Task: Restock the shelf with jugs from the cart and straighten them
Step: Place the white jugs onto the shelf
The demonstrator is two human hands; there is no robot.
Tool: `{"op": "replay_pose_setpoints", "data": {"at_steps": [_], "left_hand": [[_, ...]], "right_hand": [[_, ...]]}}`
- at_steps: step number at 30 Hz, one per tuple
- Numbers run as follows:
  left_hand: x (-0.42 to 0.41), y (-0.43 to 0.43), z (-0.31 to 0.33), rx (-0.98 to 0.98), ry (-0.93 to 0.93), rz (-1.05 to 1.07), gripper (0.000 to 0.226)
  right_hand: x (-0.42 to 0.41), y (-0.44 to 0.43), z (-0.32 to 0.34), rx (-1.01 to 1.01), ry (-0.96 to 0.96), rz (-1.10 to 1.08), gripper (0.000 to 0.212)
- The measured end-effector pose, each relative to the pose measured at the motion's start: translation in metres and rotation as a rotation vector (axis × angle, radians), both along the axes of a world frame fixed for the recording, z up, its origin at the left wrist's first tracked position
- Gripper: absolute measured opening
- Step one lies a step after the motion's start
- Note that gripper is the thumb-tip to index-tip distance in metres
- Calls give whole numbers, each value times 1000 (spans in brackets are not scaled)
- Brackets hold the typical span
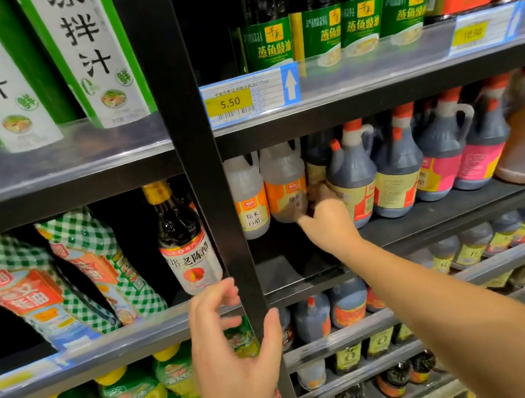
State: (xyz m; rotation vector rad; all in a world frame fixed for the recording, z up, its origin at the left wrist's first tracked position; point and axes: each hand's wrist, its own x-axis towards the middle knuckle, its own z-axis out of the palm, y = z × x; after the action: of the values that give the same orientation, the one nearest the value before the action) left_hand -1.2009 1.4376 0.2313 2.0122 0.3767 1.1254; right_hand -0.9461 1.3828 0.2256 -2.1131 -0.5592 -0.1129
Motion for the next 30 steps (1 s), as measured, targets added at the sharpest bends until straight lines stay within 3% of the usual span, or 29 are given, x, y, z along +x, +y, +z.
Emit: {"op": "replay_pose_setpoints", "data": {"at_steps": [3,8,13,19,25,30], "left_hand": [[6,-12,-13,36,80,-122,41],[49,-43,-32,-18,259,-332,40],[104,-90,-63,-13,361,-524,38],[167,-179,-106,46,545,-723,41],[223,-292,-157,112,754,-929,44],[264,-382,-208,179,872,-1001,52]], "right_hand": [[-19,-33,-2,2,-111,8,31],[-33,-99,-8,157,-85,-25,33],[-31,-197,-36,97,-26,-194,37],[-38,-333,-98,48,192,-478,32],[-53,-465,-181,-35,417,-740,56],[-64,-537,-251,-88,640,-956,65]]}}
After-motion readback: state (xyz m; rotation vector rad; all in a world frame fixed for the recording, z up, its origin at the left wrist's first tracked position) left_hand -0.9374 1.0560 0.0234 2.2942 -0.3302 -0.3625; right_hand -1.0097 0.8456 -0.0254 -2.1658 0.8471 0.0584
